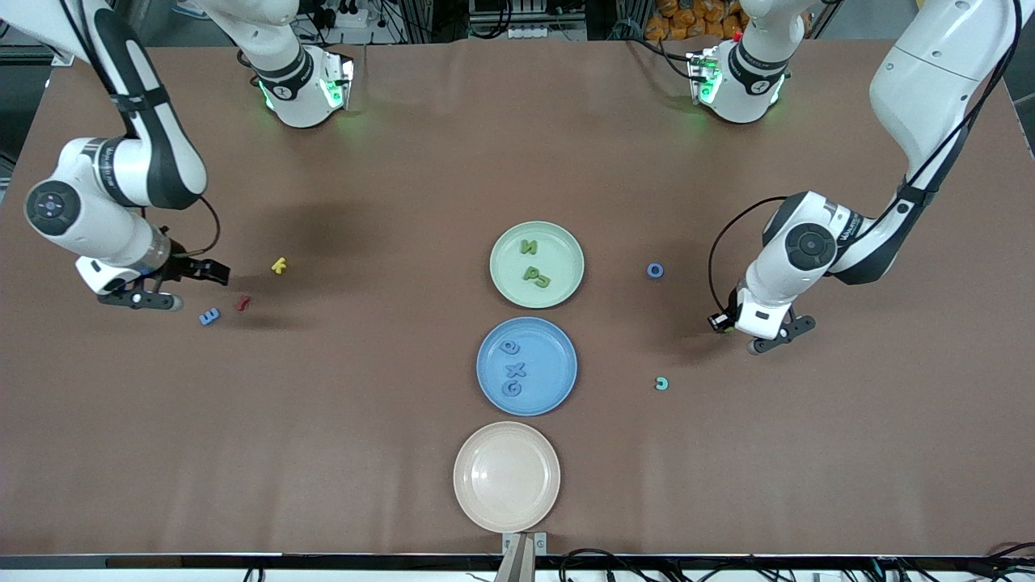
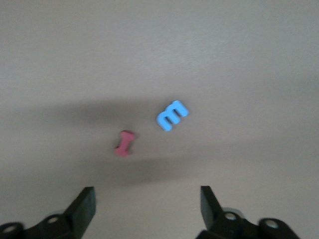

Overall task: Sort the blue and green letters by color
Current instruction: 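Grasp the green B with the left gripper while the right gripper reaches, then drop the B on the green plate while the right gripper grasps E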

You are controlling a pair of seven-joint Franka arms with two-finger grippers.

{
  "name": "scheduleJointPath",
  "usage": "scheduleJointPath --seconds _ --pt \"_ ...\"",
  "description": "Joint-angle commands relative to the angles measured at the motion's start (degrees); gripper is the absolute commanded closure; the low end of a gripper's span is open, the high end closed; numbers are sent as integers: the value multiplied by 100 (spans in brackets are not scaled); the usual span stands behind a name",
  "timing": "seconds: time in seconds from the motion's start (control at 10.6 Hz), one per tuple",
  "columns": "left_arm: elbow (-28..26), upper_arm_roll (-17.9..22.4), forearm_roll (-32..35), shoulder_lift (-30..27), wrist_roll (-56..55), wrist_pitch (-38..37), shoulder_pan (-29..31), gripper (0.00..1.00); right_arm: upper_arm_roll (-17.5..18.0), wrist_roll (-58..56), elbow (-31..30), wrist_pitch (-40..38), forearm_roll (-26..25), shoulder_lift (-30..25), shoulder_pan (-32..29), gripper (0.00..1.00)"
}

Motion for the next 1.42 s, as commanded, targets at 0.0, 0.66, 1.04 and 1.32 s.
scheduleJointPath --seconds 0.0,0.66,1.04,1.32 --pt "-39 -134 213 -313 -699 -165 -407 100 -262 -159 -133 569 392 308 -190 15" --pt "32 -670 204 -295 -2342 -553 -1593 100 -780 913 490 954 2022 1177 159 24" --pt "330 -670 135 -278 -2977 -553 -2314 100 -1291 1194 746 1221 2048 1689 512 29" --pt "611 -653 90 -76 -3074 -562 -2771 100 -1301 1212 948 1168 2057 1777 521 34"
